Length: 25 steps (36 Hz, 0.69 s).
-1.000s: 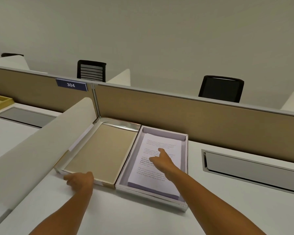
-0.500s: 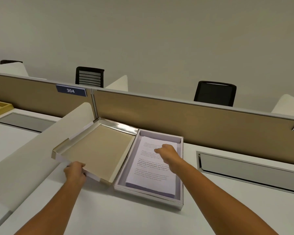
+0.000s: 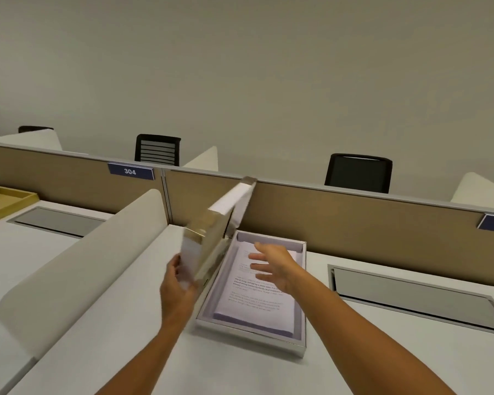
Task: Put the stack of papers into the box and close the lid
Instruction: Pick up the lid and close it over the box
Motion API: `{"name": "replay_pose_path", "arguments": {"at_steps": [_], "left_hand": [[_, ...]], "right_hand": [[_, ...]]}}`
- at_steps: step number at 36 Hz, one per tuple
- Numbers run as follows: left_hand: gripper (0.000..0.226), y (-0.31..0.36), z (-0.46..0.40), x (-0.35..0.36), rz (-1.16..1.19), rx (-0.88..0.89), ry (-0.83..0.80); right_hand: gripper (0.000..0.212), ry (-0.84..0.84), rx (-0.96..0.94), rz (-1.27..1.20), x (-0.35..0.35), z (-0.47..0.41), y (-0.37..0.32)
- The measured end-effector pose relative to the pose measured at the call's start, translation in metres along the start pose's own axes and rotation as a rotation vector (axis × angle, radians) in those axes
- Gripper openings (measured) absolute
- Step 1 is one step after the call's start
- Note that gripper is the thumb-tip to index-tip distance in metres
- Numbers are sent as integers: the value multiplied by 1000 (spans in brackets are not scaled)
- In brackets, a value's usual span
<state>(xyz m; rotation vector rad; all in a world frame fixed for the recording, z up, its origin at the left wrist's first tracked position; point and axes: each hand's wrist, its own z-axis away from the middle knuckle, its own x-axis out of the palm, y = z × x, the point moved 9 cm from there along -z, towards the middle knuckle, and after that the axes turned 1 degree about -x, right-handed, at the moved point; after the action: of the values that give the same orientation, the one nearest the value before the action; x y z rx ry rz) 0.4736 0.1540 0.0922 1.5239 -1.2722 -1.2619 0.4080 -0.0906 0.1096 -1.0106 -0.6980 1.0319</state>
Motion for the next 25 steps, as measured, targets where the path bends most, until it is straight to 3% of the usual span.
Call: {"name": "replay_pose_path", "arguments": {"at_steps": [7,12,15,17,20,25], "left_hand": [[58,26,47,49,-240,296,-151],[52,22,65,72,-391,430,-197],[54,20,67,86,-457,520,-269],[62,16,70,97,-476,579,-400],[62,4,64,99,-473,561,-527],[46,-24,19,61,-402,203,-221]], "right_hand": [[61,17,58,-263,-5,12,3],[81,125,96,-225,-31,10,17],[68,201,116,-104,-48,5,28],[57,248,136,-74,-61,3,39],[49,276,172,-108,-73,5,57],[44,318,182,-134,-88,7,86]]}}
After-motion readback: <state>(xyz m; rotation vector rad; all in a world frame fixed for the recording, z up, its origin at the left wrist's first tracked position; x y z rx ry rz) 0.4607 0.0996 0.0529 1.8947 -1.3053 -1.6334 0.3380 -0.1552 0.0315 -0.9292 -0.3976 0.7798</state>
